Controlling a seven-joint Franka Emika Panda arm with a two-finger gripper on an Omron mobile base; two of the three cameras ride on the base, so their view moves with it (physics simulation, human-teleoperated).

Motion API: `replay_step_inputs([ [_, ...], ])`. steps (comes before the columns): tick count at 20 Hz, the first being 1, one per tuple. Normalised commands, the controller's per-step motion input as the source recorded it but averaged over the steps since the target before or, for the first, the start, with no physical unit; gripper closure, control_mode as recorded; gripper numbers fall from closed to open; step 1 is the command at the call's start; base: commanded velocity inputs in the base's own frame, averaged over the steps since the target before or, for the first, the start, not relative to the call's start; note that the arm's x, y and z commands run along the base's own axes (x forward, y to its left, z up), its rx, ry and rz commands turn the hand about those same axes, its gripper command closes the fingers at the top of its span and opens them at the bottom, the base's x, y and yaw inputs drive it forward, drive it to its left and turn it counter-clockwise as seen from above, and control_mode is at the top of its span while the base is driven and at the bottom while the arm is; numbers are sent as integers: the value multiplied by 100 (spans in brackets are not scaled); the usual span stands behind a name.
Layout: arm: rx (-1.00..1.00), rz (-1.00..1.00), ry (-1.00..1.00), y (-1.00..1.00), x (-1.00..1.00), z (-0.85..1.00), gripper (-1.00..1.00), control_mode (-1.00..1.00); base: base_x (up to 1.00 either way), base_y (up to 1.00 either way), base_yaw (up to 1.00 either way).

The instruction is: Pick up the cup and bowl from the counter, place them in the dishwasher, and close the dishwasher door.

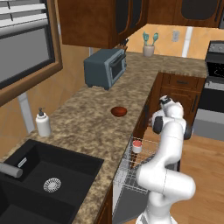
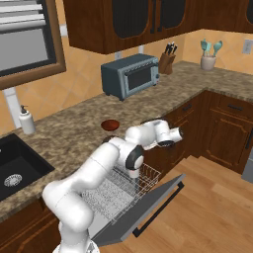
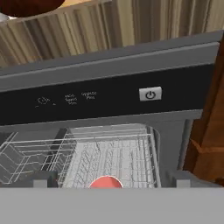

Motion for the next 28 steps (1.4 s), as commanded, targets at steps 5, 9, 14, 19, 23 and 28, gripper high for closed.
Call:
replay_step_inputs([
  [5,1,-63,18,61,-12,43,-100,-100,0,0,0],
  [9,1,-65,17,52,-13,47,-100,-100,0,0,0],
  [14,1,-47,17,43,-46,86,-100,-100,0,0,0],
  [19,-1,-24,30,48,-74,68,-100,-100,0,0,0],
  [23,-7,-19,17,48,-7,84,-100,-100,0,0,0],
  [28,-5,-15,12,40,11,71,-100,-100,0,0,0],
])
